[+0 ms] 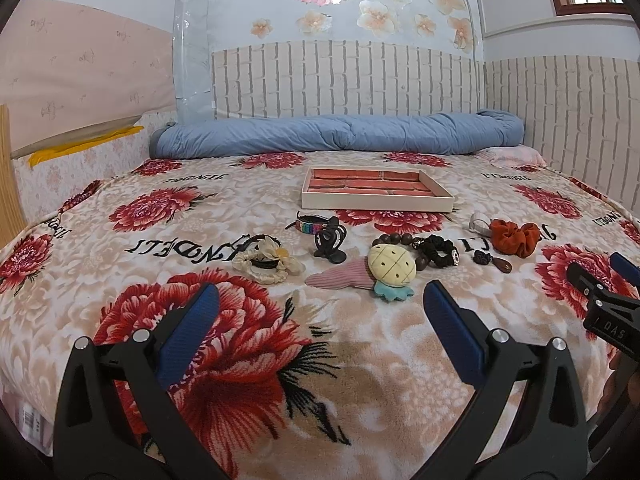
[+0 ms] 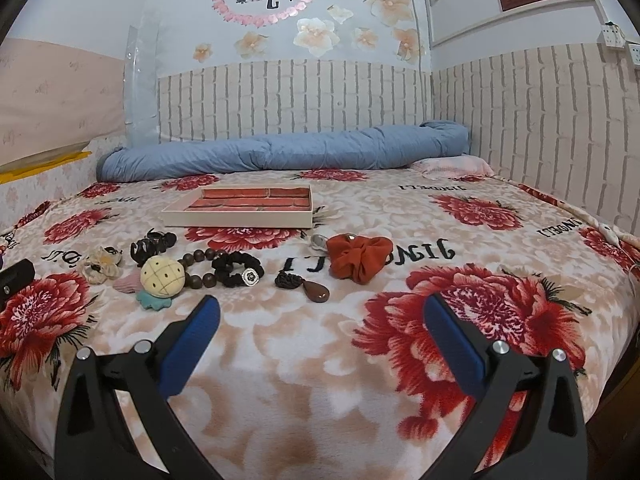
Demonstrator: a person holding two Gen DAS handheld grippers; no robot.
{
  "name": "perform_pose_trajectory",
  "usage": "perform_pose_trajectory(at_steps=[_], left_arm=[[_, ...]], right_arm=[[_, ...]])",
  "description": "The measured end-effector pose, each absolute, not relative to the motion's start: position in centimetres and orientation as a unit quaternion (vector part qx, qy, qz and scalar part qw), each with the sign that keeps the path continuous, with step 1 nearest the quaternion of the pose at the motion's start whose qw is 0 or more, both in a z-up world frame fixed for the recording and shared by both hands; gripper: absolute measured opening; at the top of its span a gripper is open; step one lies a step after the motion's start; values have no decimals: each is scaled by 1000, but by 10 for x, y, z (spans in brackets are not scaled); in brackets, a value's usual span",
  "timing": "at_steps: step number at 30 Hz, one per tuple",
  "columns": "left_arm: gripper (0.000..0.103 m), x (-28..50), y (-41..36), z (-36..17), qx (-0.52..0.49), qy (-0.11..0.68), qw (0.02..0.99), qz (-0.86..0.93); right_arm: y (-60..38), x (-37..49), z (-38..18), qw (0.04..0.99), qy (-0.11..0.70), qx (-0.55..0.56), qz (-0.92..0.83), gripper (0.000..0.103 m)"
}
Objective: Organize jewelry
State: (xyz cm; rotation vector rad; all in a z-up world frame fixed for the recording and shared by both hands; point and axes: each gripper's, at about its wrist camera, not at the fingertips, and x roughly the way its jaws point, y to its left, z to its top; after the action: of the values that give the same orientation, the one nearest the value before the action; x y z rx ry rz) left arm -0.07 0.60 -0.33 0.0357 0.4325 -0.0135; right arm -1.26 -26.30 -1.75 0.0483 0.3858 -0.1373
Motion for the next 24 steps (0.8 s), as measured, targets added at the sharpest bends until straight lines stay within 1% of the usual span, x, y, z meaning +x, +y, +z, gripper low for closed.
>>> perform_pose_trajectory(at_steps=[24], left_arm=[[98, -2, 7, -3, 17, 214, 977, -7]], right_arm=[[-263, -12, -16, 979, 188, 23, -71, 99]])
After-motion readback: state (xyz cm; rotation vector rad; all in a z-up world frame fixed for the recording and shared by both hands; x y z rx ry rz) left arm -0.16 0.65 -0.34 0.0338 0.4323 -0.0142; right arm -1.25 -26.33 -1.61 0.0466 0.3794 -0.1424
